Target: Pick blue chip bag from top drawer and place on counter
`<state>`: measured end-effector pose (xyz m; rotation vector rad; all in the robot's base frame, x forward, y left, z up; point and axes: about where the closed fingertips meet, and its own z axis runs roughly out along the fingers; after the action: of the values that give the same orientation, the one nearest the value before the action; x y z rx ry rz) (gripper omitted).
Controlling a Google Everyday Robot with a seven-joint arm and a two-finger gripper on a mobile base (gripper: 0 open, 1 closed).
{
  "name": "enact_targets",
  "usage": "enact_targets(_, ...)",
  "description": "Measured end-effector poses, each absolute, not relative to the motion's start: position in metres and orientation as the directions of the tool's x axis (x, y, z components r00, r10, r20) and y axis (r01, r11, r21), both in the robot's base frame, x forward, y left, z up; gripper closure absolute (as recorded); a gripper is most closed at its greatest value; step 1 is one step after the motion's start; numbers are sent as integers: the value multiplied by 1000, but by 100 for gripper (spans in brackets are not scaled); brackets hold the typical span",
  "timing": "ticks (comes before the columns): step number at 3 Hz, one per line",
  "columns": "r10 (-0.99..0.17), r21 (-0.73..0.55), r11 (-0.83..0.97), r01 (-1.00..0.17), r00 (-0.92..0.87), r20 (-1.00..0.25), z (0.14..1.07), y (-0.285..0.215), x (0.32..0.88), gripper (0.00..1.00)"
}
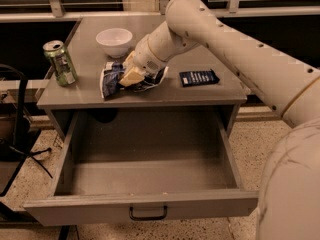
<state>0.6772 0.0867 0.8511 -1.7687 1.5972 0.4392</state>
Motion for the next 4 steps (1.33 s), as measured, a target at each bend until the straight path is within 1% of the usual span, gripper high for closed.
enact_targets(3, -724, -271, 8, -963, 181, -666, 851, 87, 677, 4)
enact_targets(4, -724, -271, 8, -963, 181, -666, 851, 87, 677, 0)
